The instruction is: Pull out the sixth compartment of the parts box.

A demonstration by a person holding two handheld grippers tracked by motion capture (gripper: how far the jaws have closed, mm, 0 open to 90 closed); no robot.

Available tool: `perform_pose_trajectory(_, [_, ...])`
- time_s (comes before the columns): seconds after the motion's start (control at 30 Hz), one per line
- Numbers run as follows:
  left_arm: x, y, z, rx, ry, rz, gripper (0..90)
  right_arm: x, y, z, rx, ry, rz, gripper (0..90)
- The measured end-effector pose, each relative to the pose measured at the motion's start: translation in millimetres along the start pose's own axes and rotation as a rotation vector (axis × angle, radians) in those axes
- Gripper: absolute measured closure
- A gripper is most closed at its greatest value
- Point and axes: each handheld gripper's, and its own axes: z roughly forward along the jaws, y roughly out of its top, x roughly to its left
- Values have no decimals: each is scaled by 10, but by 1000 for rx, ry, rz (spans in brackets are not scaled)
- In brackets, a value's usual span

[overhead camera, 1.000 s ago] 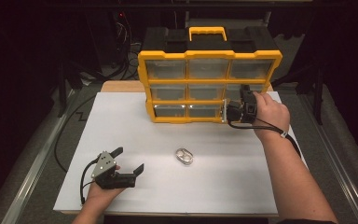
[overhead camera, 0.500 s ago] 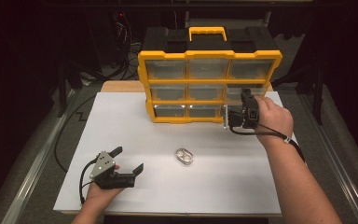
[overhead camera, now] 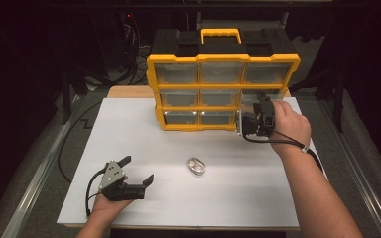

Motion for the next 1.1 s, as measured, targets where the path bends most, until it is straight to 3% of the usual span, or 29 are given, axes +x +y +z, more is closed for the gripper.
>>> perform_pose_trajectory(0.23, [-2,0,1,2,0,2,3,-41,-40,29,16,18,32,384])
perform_pose_trajectory(0.47, [-10,-1,7,4,3,10,3,-42,-108,69,43,42,58,339])
perform_pose_trajectory(0.63, [-10,-1,7,3,3,9,3,-43,-138,83,59,70,42,428])
perform_pose_trajectory(1.1, [-18,-1,13,1,-6,5,3,-36,-167,50,39,20,16,725])
